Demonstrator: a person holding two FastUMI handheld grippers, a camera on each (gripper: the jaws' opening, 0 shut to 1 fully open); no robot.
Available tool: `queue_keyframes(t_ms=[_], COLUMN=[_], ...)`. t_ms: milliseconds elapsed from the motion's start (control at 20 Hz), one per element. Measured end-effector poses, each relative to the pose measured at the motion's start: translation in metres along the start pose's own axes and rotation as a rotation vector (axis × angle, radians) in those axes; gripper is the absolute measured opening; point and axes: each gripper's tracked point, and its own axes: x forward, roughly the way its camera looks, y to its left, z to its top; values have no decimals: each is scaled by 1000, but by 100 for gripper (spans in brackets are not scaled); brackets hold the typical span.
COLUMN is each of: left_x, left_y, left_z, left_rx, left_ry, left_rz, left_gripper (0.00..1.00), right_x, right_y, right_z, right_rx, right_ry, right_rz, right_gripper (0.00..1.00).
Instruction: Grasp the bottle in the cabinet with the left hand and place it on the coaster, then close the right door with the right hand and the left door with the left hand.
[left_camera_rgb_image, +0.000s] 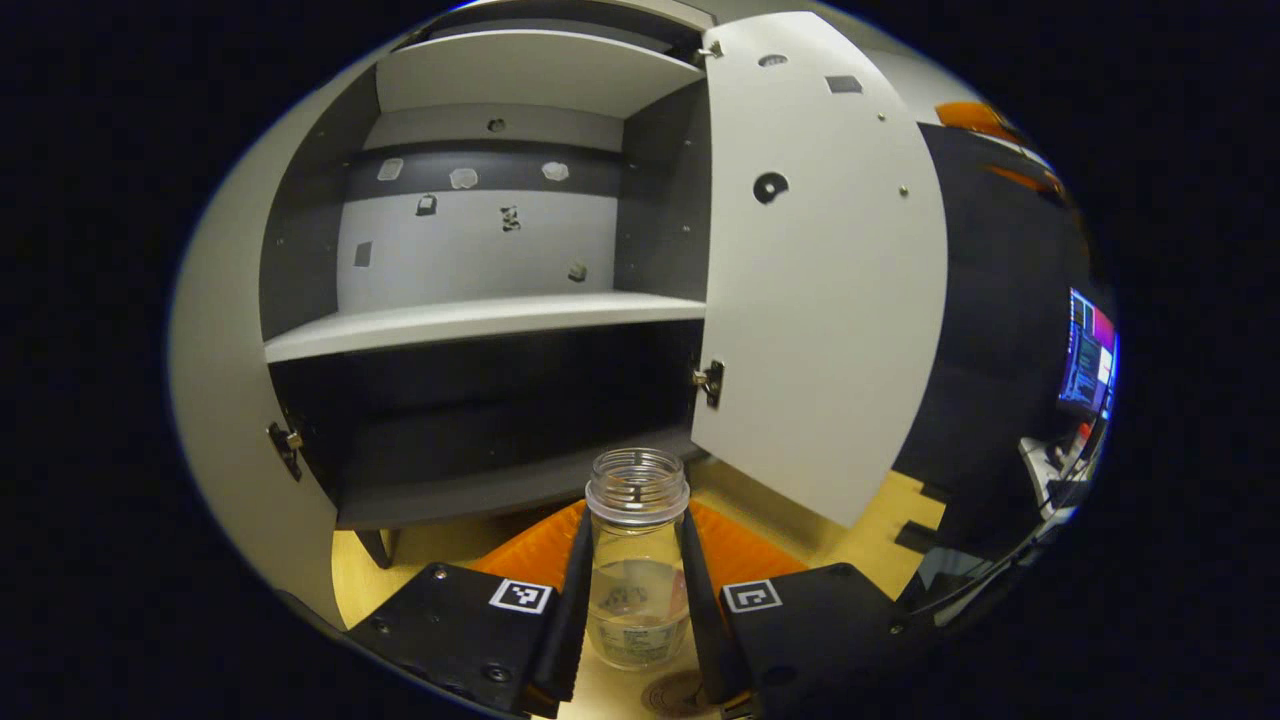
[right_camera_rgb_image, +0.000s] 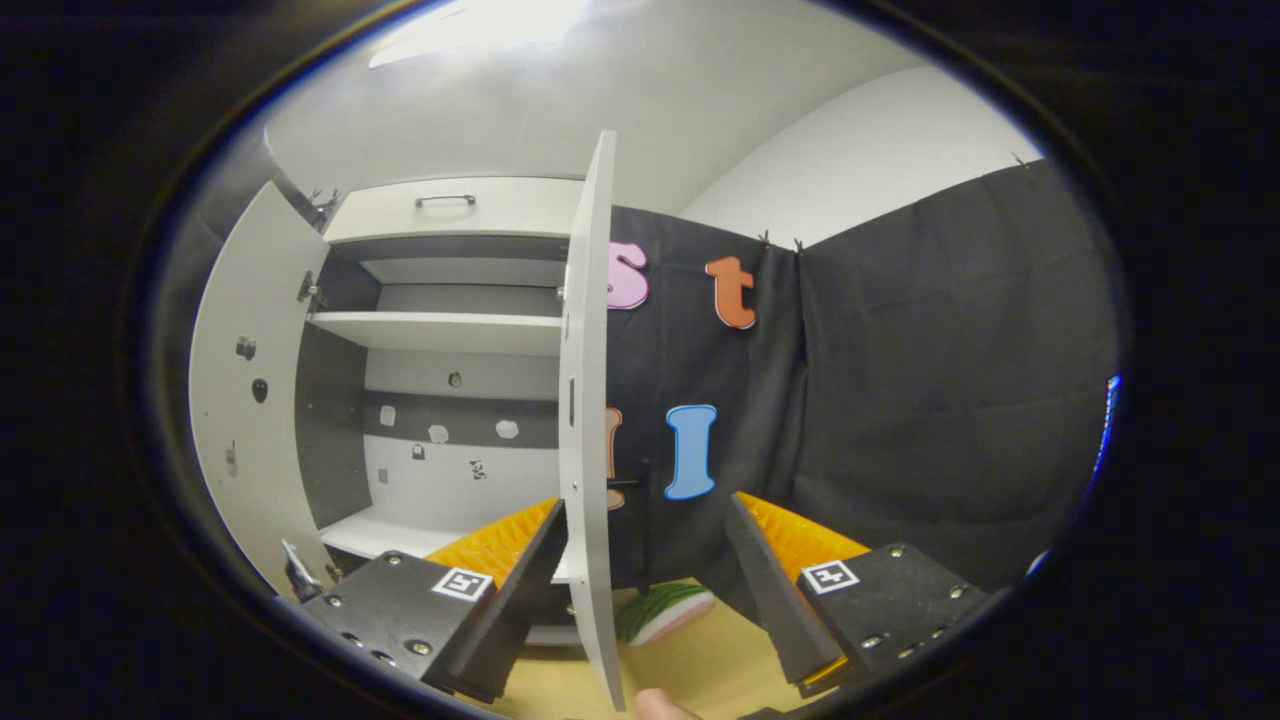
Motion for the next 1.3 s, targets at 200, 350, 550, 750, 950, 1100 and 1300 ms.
queue_keyframes(t_ms=[200,350,550,750,950,1100,1300], left_x=[-3,-5,-8,-11,-24,-31,-37], left_y=[-21,-31,-29,-28,-31,-37,-43], left_z=[-39,-66,-86,-87,-91,-96,-97], left_rx=[-29,-86,-135,-150,-147,-138,-115], left_ry=[45,57,64,48,57,81,94], left_rz=[-56,-70,-38,-19,-9,-19,-26], left_gripper=[48,49,49,50,50,54,77], right_x=[-2,-3,-1,2,5,7,9], right_y=[-3,-8,-8,-1,7,9,6], right_z=[-1,-2,-1,-1,-3,-7,-9], right_rx=[-11,-22,-29,-41,-36,-39,-37], right_ry=[-1,3,9,2,6,11,15], right_rz=[-6,-13,-10,8,24,31,27], right_gripper=[97,92,97,92,96,96,96])
